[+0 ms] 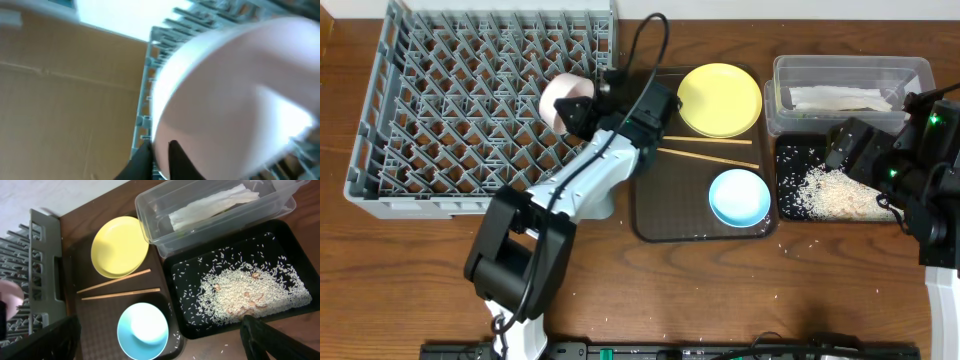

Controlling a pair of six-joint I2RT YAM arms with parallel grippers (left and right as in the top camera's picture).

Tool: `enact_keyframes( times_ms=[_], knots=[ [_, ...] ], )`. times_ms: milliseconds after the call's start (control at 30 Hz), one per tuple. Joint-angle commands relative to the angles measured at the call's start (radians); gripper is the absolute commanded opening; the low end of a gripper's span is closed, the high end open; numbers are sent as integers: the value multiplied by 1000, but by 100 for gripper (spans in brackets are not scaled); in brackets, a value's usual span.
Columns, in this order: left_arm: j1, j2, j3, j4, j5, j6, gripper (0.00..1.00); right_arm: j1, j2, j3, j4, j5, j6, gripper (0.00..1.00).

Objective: Sort waste into correct bins and load items into the dishwasher
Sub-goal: 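Carry the pink bowl with left gripper and set it in the rack, then move left gripper to the blue bowl and grasp its rim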

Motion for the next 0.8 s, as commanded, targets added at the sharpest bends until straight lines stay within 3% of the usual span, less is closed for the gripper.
enact_keyframes(
  times_ms=[0, 133, 433, 533, 667, 767],
  knots=[
    [-48, 8, -16, -44, 119, 5, 24, -4, 2, 5, -2, 2, 9, 99],
    [-82, 8, -16, -97, 234, 4, 38, -4, 2, 5, -2, 2, 9, 99],
    [-84, -40, 35, -108, 486, 1, 50, -4, 2, 5, -2, 2, 9, 99],
    [-84, -96, 79, -107, 580, 1, 62, -4, 2, 5, -2, 2, 9, 99],
    [-84, -199, 99, -97, 896, 0, 75, -4, 2, 5, -2, 2, 9, 99],
    [-84, -247, 98, -109, 1188, -60, 76, -4, 2, 5, -2, 2, 9, 99]
  ],
)
